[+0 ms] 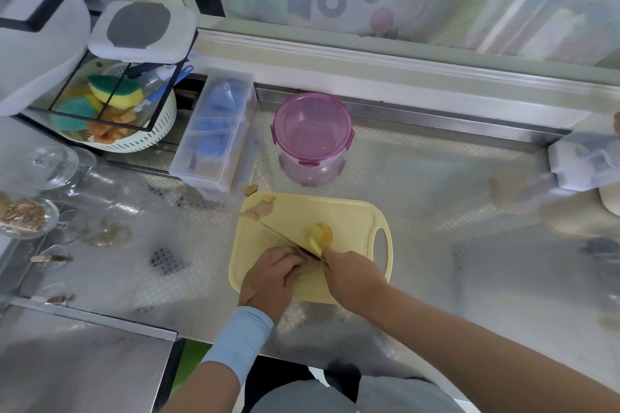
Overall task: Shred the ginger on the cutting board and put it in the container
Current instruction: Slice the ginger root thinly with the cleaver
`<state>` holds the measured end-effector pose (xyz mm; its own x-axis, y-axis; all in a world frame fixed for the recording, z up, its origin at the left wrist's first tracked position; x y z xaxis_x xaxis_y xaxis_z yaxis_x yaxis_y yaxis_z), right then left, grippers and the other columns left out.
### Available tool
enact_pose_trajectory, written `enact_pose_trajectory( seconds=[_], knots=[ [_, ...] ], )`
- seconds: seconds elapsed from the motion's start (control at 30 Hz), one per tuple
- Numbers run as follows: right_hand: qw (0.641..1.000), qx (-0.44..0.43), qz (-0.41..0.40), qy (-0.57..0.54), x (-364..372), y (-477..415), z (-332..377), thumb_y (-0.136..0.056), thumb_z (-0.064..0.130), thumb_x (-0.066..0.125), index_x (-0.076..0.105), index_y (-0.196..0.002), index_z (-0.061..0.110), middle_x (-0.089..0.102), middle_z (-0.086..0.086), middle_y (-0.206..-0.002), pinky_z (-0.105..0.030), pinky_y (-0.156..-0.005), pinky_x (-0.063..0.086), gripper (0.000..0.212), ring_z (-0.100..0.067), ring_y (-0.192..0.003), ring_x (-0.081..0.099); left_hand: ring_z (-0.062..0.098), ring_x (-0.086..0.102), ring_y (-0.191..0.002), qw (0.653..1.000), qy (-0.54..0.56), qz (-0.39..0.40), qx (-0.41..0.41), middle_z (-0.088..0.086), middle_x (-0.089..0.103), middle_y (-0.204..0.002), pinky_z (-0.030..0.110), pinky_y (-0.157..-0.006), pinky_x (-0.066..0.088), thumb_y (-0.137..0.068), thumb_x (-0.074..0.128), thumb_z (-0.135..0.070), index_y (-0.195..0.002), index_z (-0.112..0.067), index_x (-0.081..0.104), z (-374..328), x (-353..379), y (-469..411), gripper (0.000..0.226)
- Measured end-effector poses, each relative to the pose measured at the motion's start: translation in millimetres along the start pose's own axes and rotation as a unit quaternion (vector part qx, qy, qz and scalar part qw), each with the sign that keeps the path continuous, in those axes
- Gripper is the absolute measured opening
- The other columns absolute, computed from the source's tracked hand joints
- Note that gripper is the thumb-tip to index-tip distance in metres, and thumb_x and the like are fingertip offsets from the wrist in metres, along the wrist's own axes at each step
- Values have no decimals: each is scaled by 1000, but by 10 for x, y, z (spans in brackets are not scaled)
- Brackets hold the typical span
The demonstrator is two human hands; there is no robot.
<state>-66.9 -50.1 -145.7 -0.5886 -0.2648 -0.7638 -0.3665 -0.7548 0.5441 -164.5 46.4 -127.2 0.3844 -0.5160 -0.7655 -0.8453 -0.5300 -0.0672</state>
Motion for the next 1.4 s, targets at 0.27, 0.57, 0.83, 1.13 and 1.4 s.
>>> enact_pose_trajectory(
  seconds=[0.27, 0.57, 0.83, 1.13, 1.4],
  knots=[
    [991, 40, 23, -122, -86, -97, -236, -105, 42, 39, 49, -101, 19, 63, -4, -95, -39, -73, 48, 26, -26, -82, 58, -4, 42, -99, 1000, -13, 2, -18, -8, 64, -103, 0, -94, 25, -90, 54, -27, -93, -18, 74, -9, -38, -8, 22],
    [961, 55, 23, -268, -315, 35, -373, -99, 22, 47, 45, -68, 19, 45, 1, -65, -32, -61, 32, 32, -16, -63, 39, 2, 47, -96, 998, 15, 55, -37, -16, 57, -101, 21, -91, 42, -89, 50, -41, -96, -22, 72, -38, -36, -73, 29],
    [992, -65, -103, 8, -660, 200, -254, -105, 33, 37, 59, -121, 33, 70, -1, -87, -31, -67, 31, 27, -33, -83, 61, 10, 50, -78, 948, 69, -287, -116, -11, 55, -86, 20, -68, 40, -89, 57, -13, -94, -23, 58, -162, -1410, -457, 11],
    [954, -112, -156, 231, -631, 258, -181, -46, 16, 94, 72, -85, 18, 45, 4, -47, -28, -53, -5, 45, -24, -34, 43, 10, 50, -107, 942, -86, 308, -104, -20, 58, -112, 31, -97, 38, -76, 64, -63, -108, -42, 67, -228, -13, -817, 39],
    [992, -11, -125, 13, -631, 302, -539, -103, 37, 34, 59, -128, 40, 59, 2, -91, -30, -61, 38, 35, -27, -74, 56, 15, 57, -91, 965, 34, -28, -257, -6, 63, -101, 27, -75, 40, -96, 51, -31, -104, -24, 64, 201, -858, -899, 17]
  ],
)
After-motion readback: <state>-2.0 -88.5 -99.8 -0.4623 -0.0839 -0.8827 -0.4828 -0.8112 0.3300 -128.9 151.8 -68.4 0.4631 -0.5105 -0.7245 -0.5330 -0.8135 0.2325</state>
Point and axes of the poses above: each hand's wrist, its own y-axis away from the middle knuckle, its own x-axis out of the palm, z = x × y, the point moved 10 cm from there along -y, towards the middle knuckle
